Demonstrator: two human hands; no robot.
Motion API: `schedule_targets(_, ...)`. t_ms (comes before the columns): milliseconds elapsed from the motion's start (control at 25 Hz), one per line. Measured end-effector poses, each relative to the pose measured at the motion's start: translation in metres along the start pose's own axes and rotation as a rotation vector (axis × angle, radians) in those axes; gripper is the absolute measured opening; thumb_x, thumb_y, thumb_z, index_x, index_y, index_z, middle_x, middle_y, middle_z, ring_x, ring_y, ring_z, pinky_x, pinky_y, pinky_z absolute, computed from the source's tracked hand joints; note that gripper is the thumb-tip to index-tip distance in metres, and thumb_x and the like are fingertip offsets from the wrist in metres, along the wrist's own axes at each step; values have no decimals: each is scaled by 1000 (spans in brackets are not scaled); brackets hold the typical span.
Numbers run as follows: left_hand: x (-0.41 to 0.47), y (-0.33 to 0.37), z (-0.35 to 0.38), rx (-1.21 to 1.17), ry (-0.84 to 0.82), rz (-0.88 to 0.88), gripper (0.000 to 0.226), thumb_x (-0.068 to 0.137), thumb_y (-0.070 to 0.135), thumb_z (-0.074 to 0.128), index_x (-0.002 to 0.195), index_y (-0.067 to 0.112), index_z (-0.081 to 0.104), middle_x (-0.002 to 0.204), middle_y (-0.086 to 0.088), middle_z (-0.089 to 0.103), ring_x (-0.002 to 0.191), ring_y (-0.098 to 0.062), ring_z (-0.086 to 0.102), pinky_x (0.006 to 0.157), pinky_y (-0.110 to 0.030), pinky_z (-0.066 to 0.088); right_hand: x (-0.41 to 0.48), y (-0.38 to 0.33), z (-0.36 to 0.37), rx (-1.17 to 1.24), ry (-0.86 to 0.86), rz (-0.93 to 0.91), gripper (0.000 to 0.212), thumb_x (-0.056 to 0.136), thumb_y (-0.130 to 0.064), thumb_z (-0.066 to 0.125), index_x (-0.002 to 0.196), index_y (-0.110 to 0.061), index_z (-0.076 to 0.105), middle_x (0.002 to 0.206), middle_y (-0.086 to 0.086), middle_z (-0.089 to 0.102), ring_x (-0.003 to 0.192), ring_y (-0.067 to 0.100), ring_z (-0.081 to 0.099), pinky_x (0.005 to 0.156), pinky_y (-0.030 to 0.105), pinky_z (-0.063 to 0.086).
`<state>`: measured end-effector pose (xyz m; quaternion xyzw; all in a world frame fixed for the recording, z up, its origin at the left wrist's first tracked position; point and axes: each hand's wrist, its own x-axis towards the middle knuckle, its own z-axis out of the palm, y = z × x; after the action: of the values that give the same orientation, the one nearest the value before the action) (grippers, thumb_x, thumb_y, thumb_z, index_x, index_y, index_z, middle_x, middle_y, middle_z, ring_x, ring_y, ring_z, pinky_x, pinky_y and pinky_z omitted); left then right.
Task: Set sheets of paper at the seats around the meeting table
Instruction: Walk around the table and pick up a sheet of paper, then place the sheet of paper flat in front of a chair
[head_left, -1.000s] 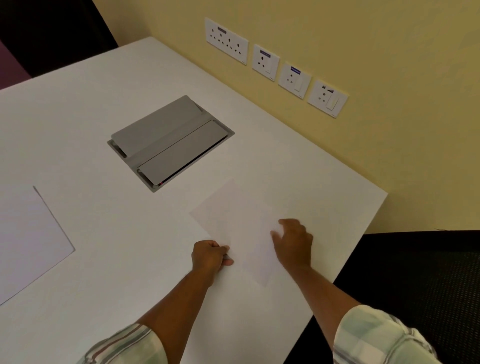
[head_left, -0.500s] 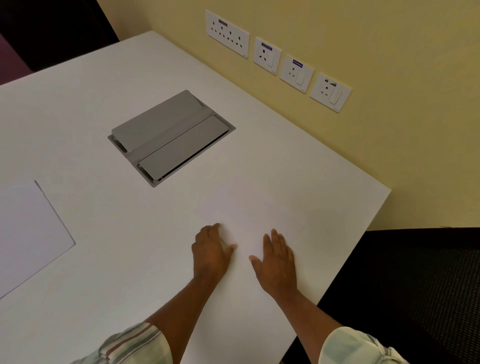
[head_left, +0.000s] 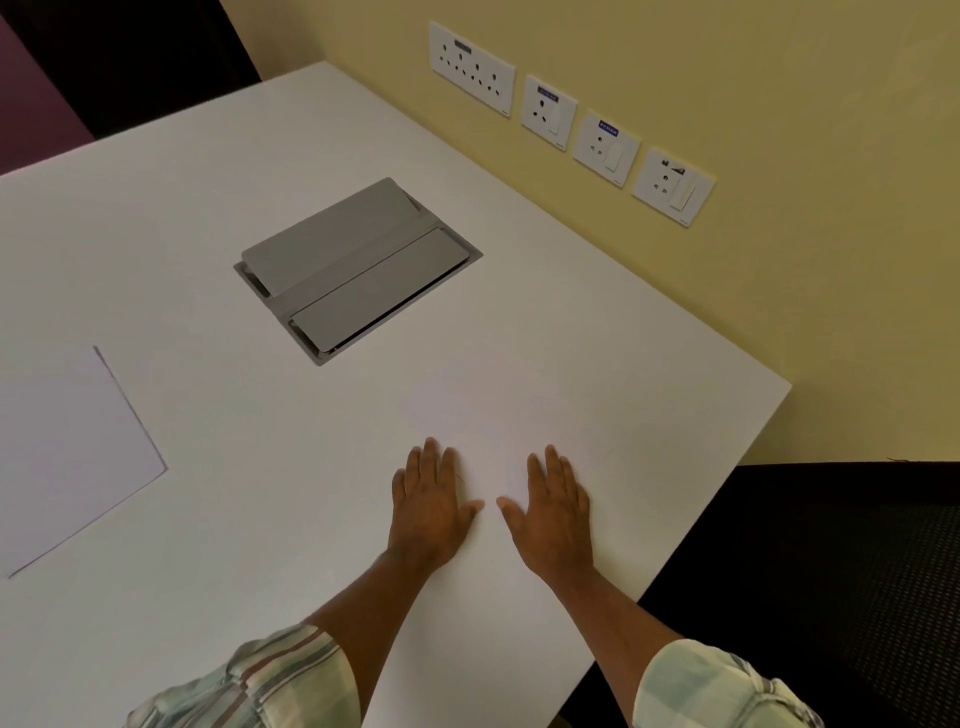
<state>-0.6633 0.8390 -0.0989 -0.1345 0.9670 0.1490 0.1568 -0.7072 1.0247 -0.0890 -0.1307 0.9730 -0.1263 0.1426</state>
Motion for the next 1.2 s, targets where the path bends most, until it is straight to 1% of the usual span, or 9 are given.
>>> schedule_targets(160, -25, -25, -4, -27, 56, -41, 90, 104, 70, 29, 169, 13, 1, 178, -15, -5, 165, -36, -6, 132, -51, 3, -2, -15, -8, 6, 21, -47, 83, 103, -61, 44, 166, -13, 19, 175, 10, 10, 162, 30, 11, 128, 49, 21)
schedule_targets(280, -48, -54, -8, -38, 80, -96, 90, 105, 69, 27, 169, 11, 0, 178, -15, -6, 165, -35, -7, 132, -50, 0, -3, -41, -7, 1, 27, -130, 84, 103, -59, 47, 165, -10, 20, 174, 11, 14, 161, 31, 14, 127, 49, 23)
schedule_targets(320, -56, -65, -9, -38, 90, -112, 90, 105, 68, 27, 169, 11, 0, 178, -15, -6, 165, -35, -8, 132, -50, 0, -4, -51, -6, -9, 26, -165, 84, 103, -60, 45, 165, -9, 20, 174, 11, 14, 161, 31, 15, 127, 49, 23)
schedule_targets(440, -83, -105, -16, -75, 128, -200, 89, 106, 67, 29, 169, 10, 2, 178, -15, -5, 165, -34, -8, 132, -48, -2, -7, -91, -1, -35, 1, -279, 86, 101, -66, 30, 165, -8, 21, 174, 12, 16, 161, 31, 17, 126, 49, 26)
schedule_targets(520, -102, -133, -22, -99, 161, -266, 88, 106, 66, 29, 169, 11, 3, 178, -14, -5, 165, -34, -9, 132, -48, -2, -10, -121, 4, -34, -19, -347, 90, 98, -68, 24, 165, -8, 21, 174, 13, 16, 160, 33, 17, 127, 50, 27)
schedule_targets(600, -123, -164, -32, -120, 191, -334, 88, 105, 66, 30, 169, 11, 4, 178, -14, -4, 165, -33, -9, 132, -48, -1, -15, -156, 10, -50, -45, -415, 91, 98, -69, 23, 165, -8, 18, 174, 13, 14, 161, 32, 15, 128, 49, 25)
schedule_targets(800, -174, -239, -60, -166, 248, -476, 87, 105, 66, 32, 169, 12, 6, 179, -14, -3, 165, -33, -8, 133, -48, 0, -29, -244, 28, -33, -98, -528, 89, 102, -66, 36, 166, -10, 11, 175, 11, 8, 162, 29, 8, 130, 45, 15)
schedule_targets(960, -203, -296, -80, -225, 304, -593, 85, 106, 65, 33, 169, 13, 8, 179, -14, 0, 165, -33, -4, 133, -48, 2, -42, -309, 41, -10, -121, -598, 91, 101, -68, 32, 166, -11, 6, 176, 9, 5, 162, 27, 6, 131, 42, 12)
schedule_targets(1200, -212, -369, -89, -338, 356, -735, 83, 105, 65, 34, 169, 15, 13, 179, -11, 5, 165, -32, 0, 134, -47, 5, -39, -383, 71, -3, -183, -639, 90, 103, -65, 34, 166, -11, 3, 176, 9, 4, 162, 27, 5, 130, 41, 11)
